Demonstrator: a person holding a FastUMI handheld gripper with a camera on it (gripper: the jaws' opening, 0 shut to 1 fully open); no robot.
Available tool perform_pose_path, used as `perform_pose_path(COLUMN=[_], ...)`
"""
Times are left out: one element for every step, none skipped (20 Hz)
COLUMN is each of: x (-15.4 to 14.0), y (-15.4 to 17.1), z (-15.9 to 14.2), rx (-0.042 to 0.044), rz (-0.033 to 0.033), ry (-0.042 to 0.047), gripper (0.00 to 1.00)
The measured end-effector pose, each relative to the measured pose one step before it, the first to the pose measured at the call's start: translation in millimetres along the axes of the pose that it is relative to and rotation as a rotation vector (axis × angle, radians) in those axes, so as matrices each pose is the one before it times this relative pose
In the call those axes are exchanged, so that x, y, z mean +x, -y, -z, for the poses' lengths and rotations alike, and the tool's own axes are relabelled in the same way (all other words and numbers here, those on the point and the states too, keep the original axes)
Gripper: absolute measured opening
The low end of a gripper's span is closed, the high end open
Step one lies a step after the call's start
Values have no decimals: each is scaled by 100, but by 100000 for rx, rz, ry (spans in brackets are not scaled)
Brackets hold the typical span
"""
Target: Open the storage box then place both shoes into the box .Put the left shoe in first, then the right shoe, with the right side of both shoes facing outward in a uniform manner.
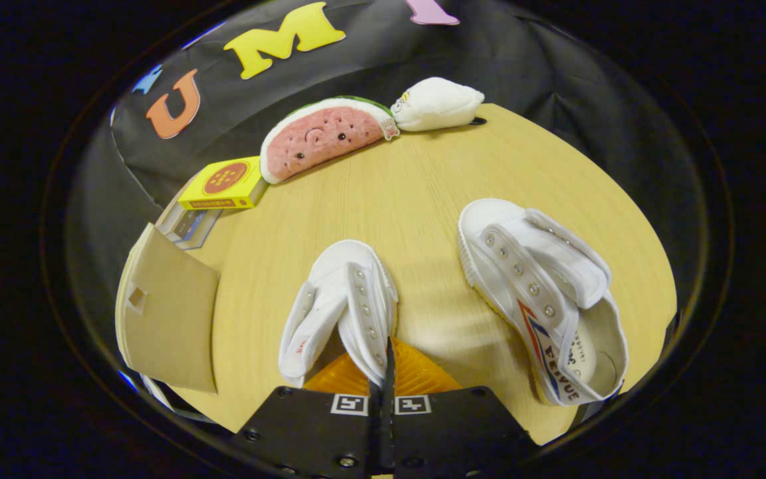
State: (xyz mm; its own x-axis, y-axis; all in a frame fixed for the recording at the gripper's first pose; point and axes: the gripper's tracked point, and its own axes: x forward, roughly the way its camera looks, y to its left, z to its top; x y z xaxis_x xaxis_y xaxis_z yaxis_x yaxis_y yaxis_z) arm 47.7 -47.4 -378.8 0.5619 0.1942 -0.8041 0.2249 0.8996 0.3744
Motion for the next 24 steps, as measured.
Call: perform_pose_path(x=[-753,-721,-1008,-1007,-1156,-1102,-1059,-1200,-1076,-1025,-786,-495,-515,-218,-117,5,195,276,467,507,561,503,541,630], y=[-653,-610,-883,-1091,-1150,-1121,-1128,-1445,-1635,-2019,-2512,-2000,-2258,-1875,-2059,-2320,-1867,-1802,-1588,-1444,-1345,-1222,-1203,-994], z=[-38,-4,-193,-334,-337,-155,-426,-464,-338,-117,-29,46,218,315,493,888,860,892,921,948,1011,1077,1063,827], rx=[1579,1426,1708,3091,2080,1278,968,1071,1825,2153,1627,600,290,710,813,376,36,-23,-128,-289,-132,-416,-728,-324], rz=[-443,171,-5,-43,45,214,585,689,525,-451,-1651,-1311,-967,-635,-764,-1099,-1115,-949,-685,-467,-276,-428,-567,-654], ry=[190,545,845,1449,1171,1603,1820,2296,1665,1333,1592,1299,1411,891,509,131,-363,-541,-678,-860,-847,-977,-758,-627], gripper=[0,0,0,0,0,0,0,0,0,0,0,0,0,0,0,0,0,0,0,0,0,0,0,0])
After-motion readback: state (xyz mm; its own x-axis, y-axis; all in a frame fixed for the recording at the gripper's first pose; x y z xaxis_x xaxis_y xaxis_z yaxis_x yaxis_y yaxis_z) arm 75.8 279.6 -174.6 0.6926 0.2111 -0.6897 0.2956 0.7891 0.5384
